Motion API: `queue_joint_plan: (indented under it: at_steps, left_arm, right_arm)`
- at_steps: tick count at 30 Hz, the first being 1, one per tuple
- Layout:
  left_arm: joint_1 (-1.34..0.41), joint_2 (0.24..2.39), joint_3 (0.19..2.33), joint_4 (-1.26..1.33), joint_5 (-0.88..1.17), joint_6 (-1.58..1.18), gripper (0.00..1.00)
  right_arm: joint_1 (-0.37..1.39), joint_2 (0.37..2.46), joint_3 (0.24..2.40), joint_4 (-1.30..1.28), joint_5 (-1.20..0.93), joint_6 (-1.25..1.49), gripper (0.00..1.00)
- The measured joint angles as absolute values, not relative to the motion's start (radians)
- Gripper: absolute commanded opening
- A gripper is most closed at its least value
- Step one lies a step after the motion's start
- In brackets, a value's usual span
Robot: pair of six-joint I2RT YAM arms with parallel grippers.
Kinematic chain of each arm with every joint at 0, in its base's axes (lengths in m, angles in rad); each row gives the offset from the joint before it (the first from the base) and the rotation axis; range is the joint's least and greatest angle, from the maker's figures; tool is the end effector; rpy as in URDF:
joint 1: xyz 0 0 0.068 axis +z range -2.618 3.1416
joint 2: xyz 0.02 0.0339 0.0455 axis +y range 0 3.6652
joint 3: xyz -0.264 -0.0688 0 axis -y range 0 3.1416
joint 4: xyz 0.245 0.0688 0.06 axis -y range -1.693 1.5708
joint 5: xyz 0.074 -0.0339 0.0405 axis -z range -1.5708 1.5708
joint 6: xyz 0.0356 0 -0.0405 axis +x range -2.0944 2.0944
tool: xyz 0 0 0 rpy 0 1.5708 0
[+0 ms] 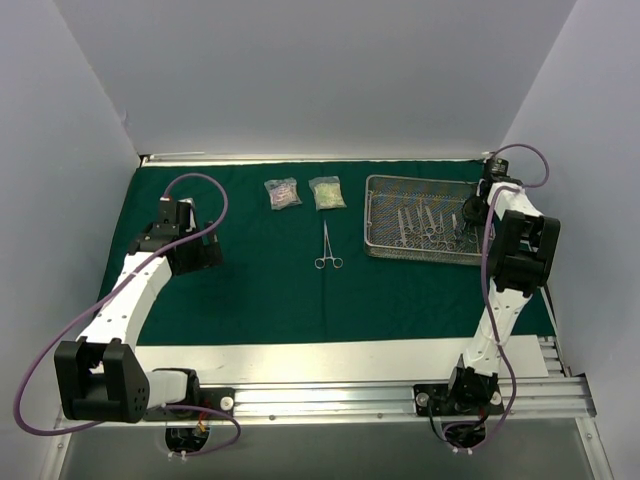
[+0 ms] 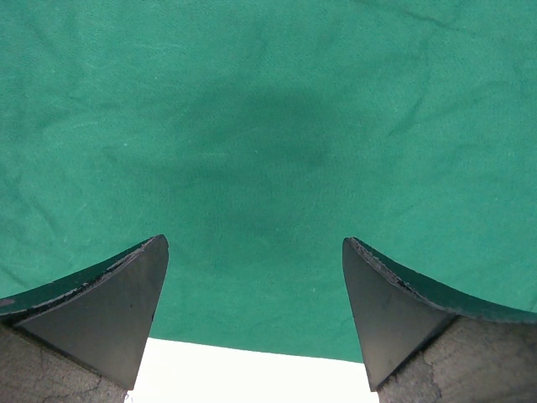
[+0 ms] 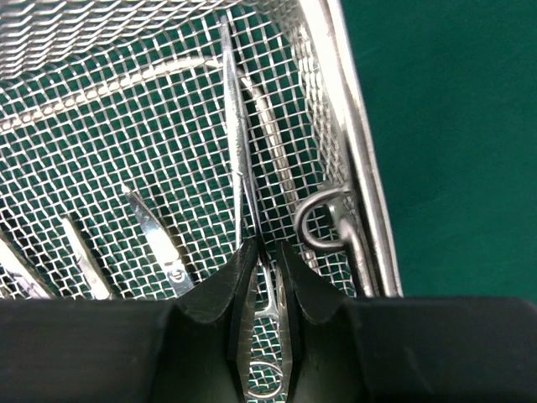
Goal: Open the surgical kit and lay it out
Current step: Adjust the medical item in the container.
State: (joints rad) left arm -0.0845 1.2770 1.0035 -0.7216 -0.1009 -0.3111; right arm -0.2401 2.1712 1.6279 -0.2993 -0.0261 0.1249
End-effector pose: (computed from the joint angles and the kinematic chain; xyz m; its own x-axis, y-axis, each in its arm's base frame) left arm 0.2546 -0.0180 0.2660 -0.8047 -0.2375 -0.5441 -0.2279 0.9699 -0.0862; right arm 0.4692 -0.1139 0.1742 -0.6918 0.2976 -0.6579 0.3094 0.9454 0.1022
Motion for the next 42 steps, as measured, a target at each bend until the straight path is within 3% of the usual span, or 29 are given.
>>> queue_joint_plan:
  at_steps: [18,31,38,42]
  left_arm:
    - [-0.084,1.277,1.003,-0.722,-0.101,-0.311,0.94]
    - [-0.084,1.290,1.004,-0.725,-0.107,-0.311,0.94]
    - [-0.084,1.297,1.008,-0.728,-0.109,-0.311,0.94]
    - [-0.084,1.302,1.013,-0.735,-0.116,-0.311,0.94]
  right_arm:
    - [-0.193,2.171,1.634,-0.308,-0.021,0.130,0.00]
    - [-0.188,2.167,1.633,-0.308,-0.022,0.133,0.00]
    - [-0.185,2.165,1.633,-0.321,-0.015,0.139,0.17]
    - [-0.163,2.151,1.625,-0.338,-0.012,0.148,0.17]
